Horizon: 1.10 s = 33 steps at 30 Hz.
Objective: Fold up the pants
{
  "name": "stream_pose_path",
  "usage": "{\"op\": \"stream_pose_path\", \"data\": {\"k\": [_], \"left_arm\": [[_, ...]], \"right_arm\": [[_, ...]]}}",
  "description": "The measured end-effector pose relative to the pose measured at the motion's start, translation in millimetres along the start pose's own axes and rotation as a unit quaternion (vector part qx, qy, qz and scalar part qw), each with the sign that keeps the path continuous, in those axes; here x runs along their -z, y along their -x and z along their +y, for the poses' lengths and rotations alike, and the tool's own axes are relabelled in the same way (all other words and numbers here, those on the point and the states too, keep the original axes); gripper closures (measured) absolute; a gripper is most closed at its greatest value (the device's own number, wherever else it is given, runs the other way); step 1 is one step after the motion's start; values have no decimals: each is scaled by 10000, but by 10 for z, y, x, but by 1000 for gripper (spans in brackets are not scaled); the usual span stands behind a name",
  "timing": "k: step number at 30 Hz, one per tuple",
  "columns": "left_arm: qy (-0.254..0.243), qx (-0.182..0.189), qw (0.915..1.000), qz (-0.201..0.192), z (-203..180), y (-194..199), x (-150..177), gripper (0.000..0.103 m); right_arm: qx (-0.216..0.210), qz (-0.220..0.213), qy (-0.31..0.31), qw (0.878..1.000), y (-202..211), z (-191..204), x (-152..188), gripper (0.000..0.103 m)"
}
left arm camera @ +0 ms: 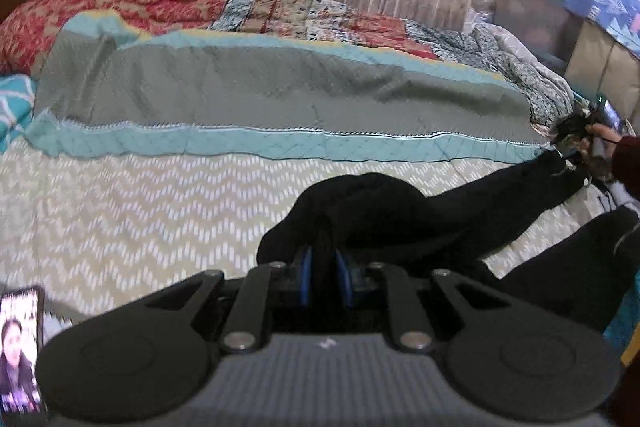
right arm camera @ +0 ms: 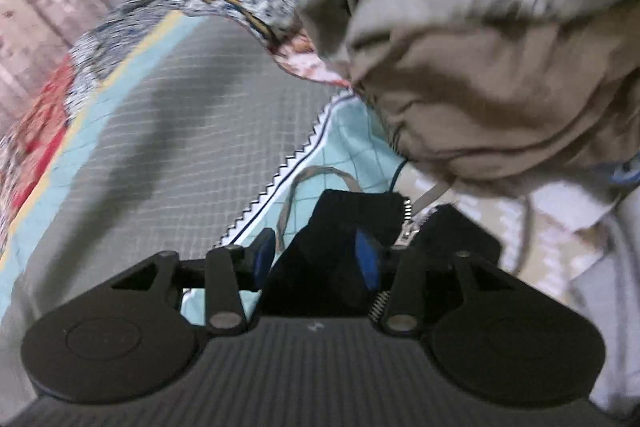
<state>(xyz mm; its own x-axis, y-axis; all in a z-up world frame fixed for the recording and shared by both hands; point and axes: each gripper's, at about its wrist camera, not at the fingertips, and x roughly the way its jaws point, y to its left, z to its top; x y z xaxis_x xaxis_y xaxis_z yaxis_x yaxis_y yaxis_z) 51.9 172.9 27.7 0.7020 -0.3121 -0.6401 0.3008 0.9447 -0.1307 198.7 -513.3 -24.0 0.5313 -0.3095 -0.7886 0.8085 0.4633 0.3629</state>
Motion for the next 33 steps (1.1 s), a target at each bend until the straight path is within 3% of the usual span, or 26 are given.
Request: {"op": "stream_pose_path", "data": {"k": [4, 5, 6, 7, 15, 23, 28, 33], "left_arm": [[155, -102, 9998, 26, 13, 71, -17, 90], [164, -116, 9998, 32, 21, 93, -13, 90], [169, -117, 9998, 34, 24, 104, -15, 90], [181, -117, 9998, 22, 30, 121, -14, 90], [601, 111, 9974, -378, 186, 367, -19, 90], [443, 269, 9960, -724, 195, 908, 212, 90], [323, 256, 9979, -506, 216, 1135, 527, 89], [202, 312, 9993, -67, 196, 1067, 863, 89]], "right_arm": [[452, 113, 311, 9984, -287, 61, -45, 59], [510, 106, 361, 9980, -303, 54, -28, 65], [547, 24, 351, 9979, -266, 35, -25, 82], [367, 9, 288, 9989, -231, -11, -21, 92], [-556, -485, 75, 9972, 659, -430, -92, 95], [-1274, -845, -386, 9875, 1764, -1523, 77, 95], [-1317, -823, -735, 9851, 2157, -2351, 550, 95], [-789, -544, -1269, 9873, 2098, -2897, 1025, 95]]}}
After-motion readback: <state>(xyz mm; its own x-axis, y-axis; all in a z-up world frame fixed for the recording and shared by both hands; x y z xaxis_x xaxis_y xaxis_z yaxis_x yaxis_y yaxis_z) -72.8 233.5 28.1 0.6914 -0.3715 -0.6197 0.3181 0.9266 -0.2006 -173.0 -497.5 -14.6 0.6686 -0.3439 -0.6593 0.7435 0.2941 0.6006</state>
